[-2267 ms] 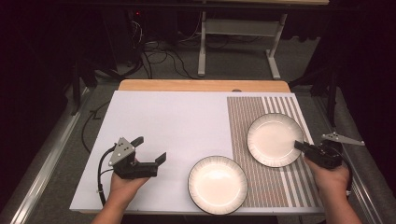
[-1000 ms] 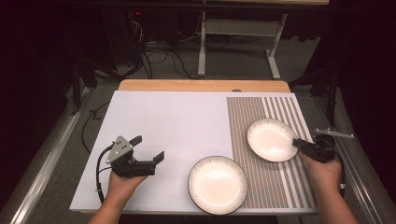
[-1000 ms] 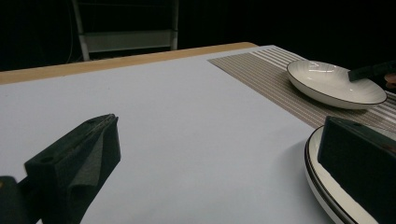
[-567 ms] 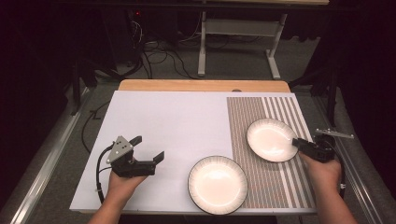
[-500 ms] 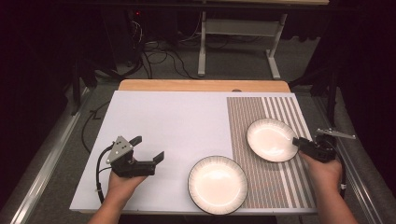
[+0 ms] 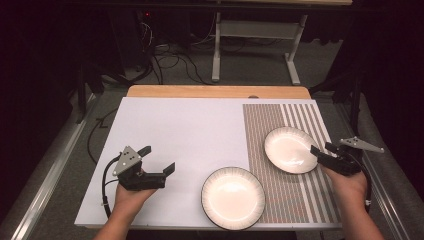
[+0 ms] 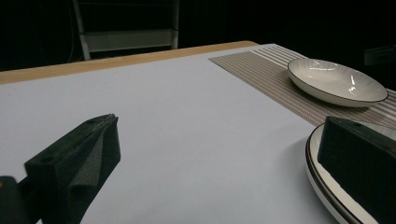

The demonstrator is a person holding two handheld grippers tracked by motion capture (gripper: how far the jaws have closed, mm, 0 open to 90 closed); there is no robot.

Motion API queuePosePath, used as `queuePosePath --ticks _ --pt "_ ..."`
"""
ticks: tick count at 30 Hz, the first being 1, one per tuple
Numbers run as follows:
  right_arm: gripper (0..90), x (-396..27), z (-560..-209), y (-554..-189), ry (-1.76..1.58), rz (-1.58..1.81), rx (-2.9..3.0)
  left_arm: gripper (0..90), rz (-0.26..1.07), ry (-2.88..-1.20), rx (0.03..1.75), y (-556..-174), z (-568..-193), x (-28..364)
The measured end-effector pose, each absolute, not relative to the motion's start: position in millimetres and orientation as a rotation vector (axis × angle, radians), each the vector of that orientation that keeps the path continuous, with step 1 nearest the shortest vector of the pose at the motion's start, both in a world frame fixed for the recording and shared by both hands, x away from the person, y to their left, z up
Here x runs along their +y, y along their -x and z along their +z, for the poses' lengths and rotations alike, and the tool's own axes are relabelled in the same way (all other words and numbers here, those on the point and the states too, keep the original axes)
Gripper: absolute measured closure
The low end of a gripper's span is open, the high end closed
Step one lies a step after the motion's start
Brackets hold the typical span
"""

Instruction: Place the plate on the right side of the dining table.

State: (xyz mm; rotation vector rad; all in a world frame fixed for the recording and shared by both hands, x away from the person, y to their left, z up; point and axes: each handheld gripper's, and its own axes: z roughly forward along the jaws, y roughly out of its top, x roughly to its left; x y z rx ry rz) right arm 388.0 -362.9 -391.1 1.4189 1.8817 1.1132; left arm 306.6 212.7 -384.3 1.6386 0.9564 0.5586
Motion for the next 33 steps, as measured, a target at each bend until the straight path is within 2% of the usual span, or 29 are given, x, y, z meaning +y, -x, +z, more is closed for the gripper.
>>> queuePosePath --ticks 10,21,27,33 --pt "18.8 -329.9 -375.0 -370.0 -1.251 1.223 1.936 0.2 0.560 -1.636 0.947 -304.0 -381.9 212.1" --pt "0.4 -265.2 -358.3 -334.2 -1.015 1.373 1.997 0.2 0.575 -1.642 0.920 -295.1 -379.8 210.9" --pt "0.4 -241.0 -359.0 -311.7 -0.920 1.418 2.033 0.2 0.589 -1.634 0.900 -285.3 -376.7 207.4" --pt "0.4 -240.0 -361.2 -306.8 -0.889 1.395 2.029 0.2 0.593 -1.623 0.884 -281.0 -373.1 204.3"
